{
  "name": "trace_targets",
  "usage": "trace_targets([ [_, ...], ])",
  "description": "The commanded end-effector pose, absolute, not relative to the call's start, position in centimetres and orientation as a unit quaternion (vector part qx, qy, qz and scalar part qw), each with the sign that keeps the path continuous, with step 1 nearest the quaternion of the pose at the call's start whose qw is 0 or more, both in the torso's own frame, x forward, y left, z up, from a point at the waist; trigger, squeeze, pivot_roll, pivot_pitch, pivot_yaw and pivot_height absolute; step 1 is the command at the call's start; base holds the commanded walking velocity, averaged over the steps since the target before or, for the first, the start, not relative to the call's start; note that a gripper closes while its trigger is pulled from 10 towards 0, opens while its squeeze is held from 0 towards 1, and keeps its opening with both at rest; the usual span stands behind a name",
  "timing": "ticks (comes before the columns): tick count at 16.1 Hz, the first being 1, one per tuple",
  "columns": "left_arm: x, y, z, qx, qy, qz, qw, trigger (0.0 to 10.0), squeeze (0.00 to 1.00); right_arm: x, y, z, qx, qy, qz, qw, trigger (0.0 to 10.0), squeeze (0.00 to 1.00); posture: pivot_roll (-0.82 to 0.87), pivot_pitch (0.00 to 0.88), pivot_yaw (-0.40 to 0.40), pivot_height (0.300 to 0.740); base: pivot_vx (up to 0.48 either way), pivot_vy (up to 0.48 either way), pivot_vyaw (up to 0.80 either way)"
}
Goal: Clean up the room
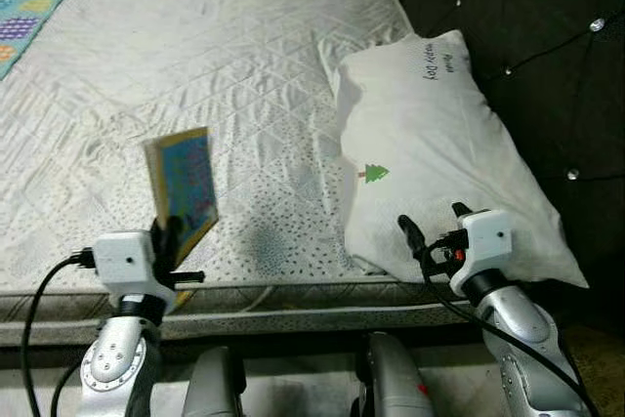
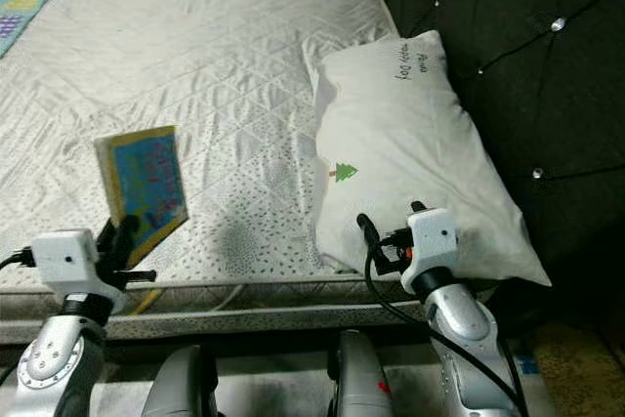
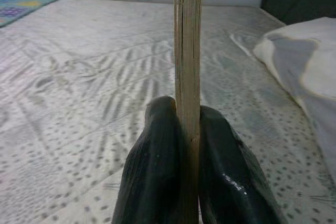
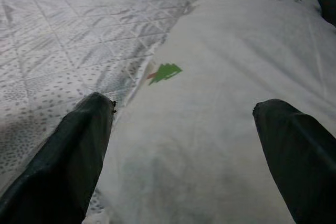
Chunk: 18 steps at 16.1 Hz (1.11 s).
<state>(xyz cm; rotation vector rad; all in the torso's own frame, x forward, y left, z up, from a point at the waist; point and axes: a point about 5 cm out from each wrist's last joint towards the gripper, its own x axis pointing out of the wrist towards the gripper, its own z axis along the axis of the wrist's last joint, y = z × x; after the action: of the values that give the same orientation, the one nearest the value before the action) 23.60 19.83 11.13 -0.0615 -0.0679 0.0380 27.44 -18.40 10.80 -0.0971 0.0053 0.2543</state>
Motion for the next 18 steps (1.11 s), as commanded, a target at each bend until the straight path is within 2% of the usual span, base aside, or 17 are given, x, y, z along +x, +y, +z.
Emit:
trace_targets([
  [1,24.0,19.9,11.6,-0.030,-0.045,0.019,0.998,10.0,0.00,27.3,-18.3,10.7,-0.051,0.003,0.135,0.989,10.0,0.00,-0.08,0.120,0.022,0.570,0.000,0.000,0.00],
  [4,24.2,20.0,11.7,-0.035,-0.045,0.023,0.998,10.0,0.00,27.3,-18.4,10.7,-0.053,0.003,0.136,0.989,10.0,0.00,-0.09,0.123,0.020,0.541,0.000,0.000,0.00],
  [9,26.4,19.8,12.4,-0.067,-0.055,0.015,0.996,10.0,0.00,27.2,-18.8,11.1,-0.063,0.002,0.136,0.989,10.0,0.00,-0.12,0.145,0.002,0.541,0.000,0.000,0.00],
  [13,28.2,18.1,13.1,-0.123,-0.040,-0.025,0.991,10.0,0.00,27.0,-19.4,11.6,-0.075,-0.003,0.129,0.989,10.0,0.00,-0.15,0.160,-0.011,0.541,0.000,0.000,0.00],
  [17,30.1,15.1,13.1,-0.253,0.016,-0.054,0.966,10.0,0.00,27.0,-20.4,12.5,-0.100,-0.008,0.128,0.987,10.0,0.00,-0.19,0.175,-0.035,0.541,0.000,0.000,0.00],
  [18,30.5,13.9,13.4,-0.301,0.038,-0.066,0.951,10.0,0.00,27.0,-20.8,12.6,-0.108,-0.007,0.128,0.986,10.0,0.00,-0.20,0.178,-0.042,0.541,0.000,0.000,0.00],
])
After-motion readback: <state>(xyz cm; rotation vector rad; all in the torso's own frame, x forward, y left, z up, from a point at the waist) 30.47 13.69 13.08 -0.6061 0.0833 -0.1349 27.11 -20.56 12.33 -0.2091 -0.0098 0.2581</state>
